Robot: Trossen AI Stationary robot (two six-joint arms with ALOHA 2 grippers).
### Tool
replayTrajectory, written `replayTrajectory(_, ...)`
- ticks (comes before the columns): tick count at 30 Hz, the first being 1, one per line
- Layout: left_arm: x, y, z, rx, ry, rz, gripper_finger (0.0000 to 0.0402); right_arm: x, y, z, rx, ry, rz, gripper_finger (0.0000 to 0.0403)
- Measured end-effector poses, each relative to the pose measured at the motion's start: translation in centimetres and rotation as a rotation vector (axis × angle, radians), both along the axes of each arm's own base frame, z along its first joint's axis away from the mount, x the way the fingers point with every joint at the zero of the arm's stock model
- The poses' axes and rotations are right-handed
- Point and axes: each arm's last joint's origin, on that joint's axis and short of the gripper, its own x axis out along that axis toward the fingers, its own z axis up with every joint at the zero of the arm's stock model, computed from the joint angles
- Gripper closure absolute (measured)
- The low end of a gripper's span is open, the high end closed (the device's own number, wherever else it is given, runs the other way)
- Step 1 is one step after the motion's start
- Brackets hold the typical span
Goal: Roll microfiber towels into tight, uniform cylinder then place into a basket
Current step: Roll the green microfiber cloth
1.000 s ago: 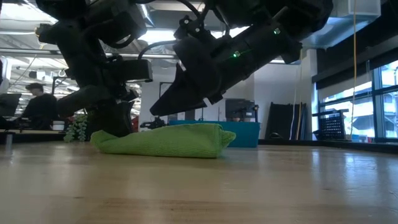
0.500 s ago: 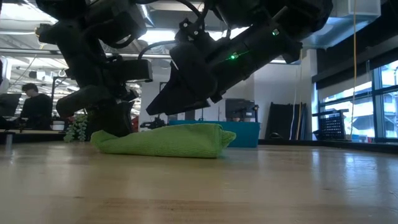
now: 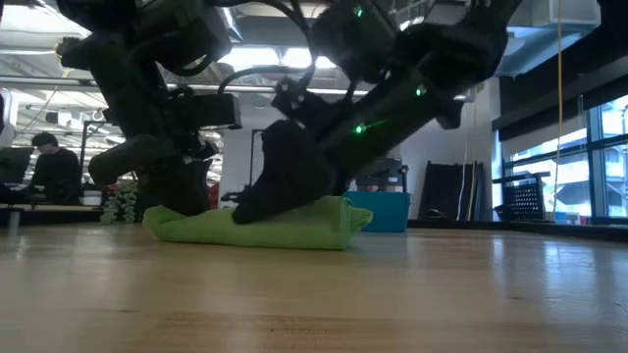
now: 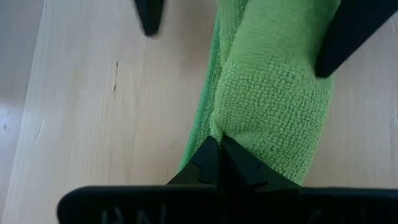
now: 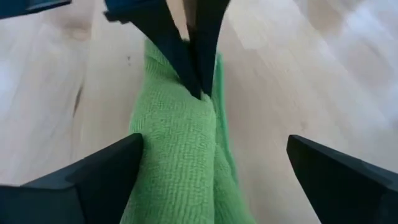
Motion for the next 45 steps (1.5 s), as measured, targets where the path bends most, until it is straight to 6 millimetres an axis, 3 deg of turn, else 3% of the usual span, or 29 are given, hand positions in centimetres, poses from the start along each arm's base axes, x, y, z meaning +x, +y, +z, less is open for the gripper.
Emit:
replayTrajectory(8,0.3,0.0,0.1,0.003,-0.036,0.007,0.0401,0.2,-0.5,-2.1,0.129,0.03,0.002,0.0003)
replayTrajectory(45,0.5,-0.1,0.2,-0.017,-0.057,-0.002,0.0401,0.2,0.6,-1.8,0.256,0.017,0.065,0.0005)
